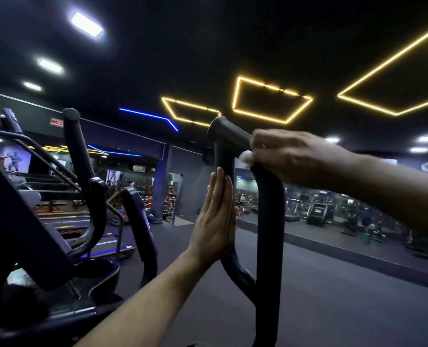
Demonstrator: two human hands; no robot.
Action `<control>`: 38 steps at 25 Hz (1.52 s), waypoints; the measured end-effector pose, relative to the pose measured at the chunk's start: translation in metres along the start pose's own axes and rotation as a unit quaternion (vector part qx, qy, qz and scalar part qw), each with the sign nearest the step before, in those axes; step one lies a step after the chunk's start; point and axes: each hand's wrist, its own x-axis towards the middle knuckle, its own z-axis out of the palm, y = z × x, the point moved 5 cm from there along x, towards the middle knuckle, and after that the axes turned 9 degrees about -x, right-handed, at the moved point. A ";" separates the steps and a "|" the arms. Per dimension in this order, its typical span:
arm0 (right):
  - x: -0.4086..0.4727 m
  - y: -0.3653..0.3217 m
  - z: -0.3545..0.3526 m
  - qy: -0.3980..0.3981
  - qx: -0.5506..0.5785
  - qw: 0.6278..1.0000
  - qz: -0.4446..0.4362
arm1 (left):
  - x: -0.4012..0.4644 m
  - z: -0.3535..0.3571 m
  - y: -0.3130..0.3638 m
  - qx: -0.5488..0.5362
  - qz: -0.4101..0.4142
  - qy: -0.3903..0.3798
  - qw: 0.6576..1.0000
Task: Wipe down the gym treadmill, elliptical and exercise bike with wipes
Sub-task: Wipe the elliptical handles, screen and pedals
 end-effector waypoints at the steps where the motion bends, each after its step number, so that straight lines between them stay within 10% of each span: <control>1: 0.017 0.007 -0.001 -0.001 0.004 1.000 0.005 | 0.000 0.000 0.001 0.004 0.000 -0.002 1.000; 8: 0.101 0.031 0.021 -0.031 -0.008 0.999 0.043 | -0.001 -0.003 0.006 0.039 0.007 0.002 0.999; 26: -0.042 -0.023 0.021 0.025 0.004 0.992 0.126 | -0.003 0.006 0.010 0.016 -0.038 0.044 0.998; 38: -0.053 -0.052 0.016 -0.022 -0.112 0.993 -0.021 | -0.004 0.007 0.008 0.009 0.006 0.049 0.999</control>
